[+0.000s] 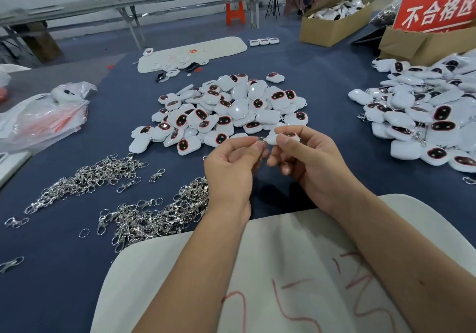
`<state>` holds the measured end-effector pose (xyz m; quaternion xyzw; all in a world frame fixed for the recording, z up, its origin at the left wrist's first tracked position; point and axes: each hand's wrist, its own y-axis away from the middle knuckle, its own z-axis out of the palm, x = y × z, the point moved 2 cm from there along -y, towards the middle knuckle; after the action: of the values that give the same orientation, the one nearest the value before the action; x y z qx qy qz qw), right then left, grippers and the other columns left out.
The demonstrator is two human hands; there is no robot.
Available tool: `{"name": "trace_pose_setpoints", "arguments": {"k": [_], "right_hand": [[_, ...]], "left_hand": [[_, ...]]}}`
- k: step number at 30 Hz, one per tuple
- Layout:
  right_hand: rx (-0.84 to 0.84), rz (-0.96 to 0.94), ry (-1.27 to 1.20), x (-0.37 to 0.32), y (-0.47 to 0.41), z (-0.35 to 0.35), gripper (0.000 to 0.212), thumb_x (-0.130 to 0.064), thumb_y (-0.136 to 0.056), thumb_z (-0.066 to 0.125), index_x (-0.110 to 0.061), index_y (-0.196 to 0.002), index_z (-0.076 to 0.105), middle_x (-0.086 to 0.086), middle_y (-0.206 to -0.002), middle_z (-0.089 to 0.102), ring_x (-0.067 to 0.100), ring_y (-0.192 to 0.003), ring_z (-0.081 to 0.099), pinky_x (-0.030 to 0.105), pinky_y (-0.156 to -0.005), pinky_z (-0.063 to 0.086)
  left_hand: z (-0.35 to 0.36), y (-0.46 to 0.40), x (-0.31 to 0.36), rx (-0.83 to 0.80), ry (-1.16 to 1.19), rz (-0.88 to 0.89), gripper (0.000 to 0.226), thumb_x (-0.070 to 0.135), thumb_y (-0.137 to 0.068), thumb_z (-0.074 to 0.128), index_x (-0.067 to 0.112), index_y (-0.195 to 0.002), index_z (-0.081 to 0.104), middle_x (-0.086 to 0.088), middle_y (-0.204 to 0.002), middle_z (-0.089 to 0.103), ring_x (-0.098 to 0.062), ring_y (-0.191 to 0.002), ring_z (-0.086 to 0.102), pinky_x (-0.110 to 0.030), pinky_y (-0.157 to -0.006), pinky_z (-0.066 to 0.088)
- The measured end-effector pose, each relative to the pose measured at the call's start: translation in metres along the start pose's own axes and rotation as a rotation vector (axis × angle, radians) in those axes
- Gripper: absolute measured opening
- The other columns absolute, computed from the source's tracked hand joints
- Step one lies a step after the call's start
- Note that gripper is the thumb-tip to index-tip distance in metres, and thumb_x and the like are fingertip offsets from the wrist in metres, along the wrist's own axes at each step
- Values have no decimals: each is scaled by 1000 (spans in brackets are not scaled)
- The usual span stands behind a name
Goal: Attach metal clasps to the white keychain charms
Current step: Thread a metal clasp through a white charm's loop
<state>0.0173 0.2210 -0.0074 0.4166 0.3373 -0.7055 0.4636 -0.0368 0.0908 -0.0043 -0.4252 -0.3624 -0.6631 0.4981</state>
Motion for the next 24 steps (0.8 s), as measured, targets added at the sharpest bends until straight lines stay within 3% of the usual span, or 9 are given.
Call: {"name": "trace_pose_setpoints", "arguments": {"k": [5, 11, 14, 16, 20, 24], "right_hand": [[25, 13, -8, 0, 0, -2, 36, -24, -87, 74, -2, -113, 64, 8, -74, 68, 19, -64, 68, 21, -50, 45], [63, 25, 38, 3, -1, -4, 34, -37, -84, 74, -4, -93, 68, 5, -63, 59, 18, -53, 60, 20, -42, 37], [71, 10, 104, 4, -2, -3, 33, -40, -86, 74, -7, -87, 70, 7, -62, 59, 19, -49, 58, 20, -39, 34], [65, -9, 114, 4, -2, -2, 32, -39, -90, 73, -7, -90, 68, 8, -63, 63, 20, -50, 59, 20, -39, 35], [33, -62, 80, 3, -3, -3, 24, -31, -94, 76, -10, -101, 66, 17, -81, 74, 21, -59, 64, 21, -44, 40], [-6, -109, 82, 3, -2, -5, 22, -29, -91, 78, -17, -106, 67, 17, -90, 75, 22, -64, 64, 22, -48, 42]], "left_hand": [[-5, -7, 1, -62, -226, 175, 17, -6, -87, 73, 10, -86, 74, -14, -76, 75, -19, -73, 72, -27, -77, 57], [-13, -13, 9, -329, -439, 201, 19, -9, -86, 72, 9, -87, 77, -4, -75, 76, -13, -73, 72, -22, -75, 57], [-14, -12, 14, -358, -511, 232, 23, -10, -85, 72, 12, -85, 77, -4, -78, 77, -12, -74, 73, -19, -75, 56], [-12, -9, 11, -299, -432, 170, 17, -8, -87, 72, 8, -87, 77, -7, -79, 78, -14, -74, 73, -20, -73, 56], [-7, -3, 3, -137, -63, -145, 9, -2, -92, 69, 2, -99, 73, -11, -85, 77, -14, -74, 73, -18, -67, 56], [-5, -2, 6, -137, 118, -262, 10, -1, -92, 68, 4, -100, 71, -14, -93, 77, -16, -79, 74, -18, -70, 58]]}}
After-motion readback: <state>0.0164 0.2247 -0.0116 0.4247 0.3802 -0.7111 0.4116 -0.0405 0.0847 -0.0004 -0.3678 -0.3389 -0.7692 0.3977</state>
